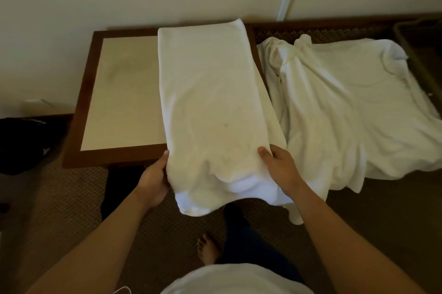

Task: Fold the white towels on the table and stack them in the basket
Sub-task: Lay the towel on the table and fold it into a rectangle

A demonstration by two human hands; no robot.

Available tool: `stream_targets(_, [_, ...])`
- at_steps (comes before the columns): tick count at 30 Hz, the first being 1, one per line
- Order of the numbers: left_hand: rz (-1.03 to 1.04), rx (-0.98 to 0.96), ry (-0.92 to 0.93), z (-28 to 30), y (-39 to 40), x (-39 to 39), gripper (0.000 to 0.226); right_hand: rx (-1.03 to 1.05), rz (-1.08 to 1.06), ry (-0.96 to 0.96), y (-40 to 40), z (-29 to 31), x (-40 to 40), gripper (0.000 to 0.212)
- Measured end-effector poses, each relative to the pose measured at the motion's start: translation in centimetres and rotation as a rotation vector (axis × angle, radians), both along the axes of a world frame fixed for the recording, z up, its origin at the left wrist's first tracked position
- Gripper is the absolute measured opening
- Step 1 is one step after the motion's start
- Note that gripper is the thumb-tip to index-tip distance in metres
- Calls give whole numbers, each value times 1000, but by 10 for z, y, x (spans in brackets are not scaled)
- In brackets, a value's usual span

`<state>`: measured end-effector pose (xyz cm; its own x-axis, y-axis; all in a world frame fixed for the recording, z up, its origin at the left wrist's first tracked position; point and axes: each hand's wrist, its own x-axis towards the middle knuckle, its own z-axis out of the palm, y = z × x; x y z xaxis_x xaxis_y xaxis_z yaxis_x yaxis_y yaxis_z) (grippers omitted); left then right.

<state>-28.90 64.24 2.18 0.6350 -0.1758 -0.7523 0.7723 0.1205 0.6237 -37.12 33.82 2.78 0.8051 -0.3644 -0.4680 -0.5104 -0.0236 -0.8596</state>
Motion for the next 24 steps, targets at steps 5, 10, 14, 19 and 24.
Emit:
stream_targets(5, [-11,358,-212,3,-1,2,34,3,-104,-79,-12,-4,-12,26])
stream_targets(10, [-77,627,-279,-10,7,-8,23,-170,-28,128,-13,-27,-20,25])
stream_targets(14, [-68,499,-200,-21,6,-9,32,-48,-22,109,-8,-34,-17,21])
stream_targets(19, [-294,508,-126,-37,4,-9,44,-141,-50,48,-12,-41,-15,22])
stream_targets(24, [-283,527,-171,-47,3,-22,41,-157,-107,-8,-16,-38,-14,24])
